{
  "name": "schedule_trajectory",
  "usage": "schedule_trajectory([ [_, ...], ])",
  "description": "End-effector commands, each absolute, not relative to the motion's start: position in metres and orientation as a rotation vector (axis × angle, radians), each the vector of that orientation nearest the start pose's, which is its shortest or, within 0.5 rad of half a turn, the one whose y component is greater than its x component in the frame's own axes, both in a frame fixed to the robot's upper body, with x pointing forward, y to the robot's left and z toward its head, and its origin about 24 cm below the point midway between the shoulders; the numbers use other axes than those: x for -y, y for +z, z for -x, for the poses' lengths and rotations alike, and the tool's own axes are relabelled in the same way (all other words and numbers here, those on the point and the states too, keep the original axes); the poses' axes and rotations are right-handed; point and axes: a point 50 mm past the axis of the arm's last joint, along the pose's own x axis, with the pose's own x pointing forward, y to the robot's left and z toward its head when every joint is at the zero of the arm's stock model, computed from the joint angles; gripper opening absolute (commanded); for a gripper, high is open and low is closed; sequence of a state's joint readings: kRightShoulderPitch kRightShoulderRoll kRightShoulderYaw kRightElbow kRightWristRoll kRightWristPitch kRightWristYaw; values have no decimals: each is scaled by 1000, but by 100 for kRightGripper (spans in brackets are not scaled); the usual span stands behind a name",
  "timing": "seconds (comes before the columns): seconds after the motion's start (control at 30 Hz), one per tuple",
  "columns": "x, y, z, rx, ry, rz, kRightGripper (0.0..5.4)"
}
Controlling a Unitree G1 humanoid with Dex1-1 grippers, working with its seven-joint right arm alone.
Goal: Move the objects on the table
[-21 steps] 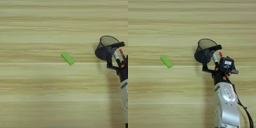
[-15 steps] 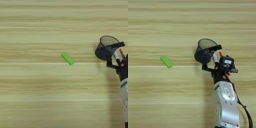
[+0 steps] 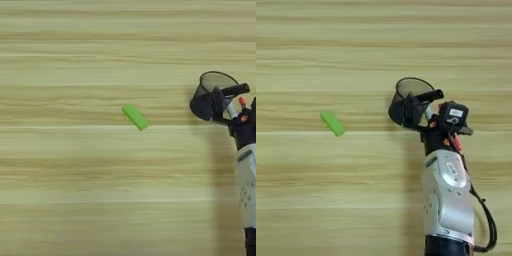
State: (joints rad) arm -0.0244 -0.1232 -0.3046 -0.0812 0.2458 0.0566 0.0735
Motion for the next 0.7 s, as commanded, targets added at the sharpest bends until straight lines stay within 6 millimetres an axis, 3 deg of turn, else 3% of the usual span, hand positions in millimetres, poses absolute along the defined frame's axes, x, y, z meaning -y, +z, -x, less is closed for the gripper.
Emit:
schedule_trajectory([
  [0.03, 238, 103, -264, 236, -171, -107, 539],
  [0.7, 251, 95, -283, 203, -183, -141, 539],
])
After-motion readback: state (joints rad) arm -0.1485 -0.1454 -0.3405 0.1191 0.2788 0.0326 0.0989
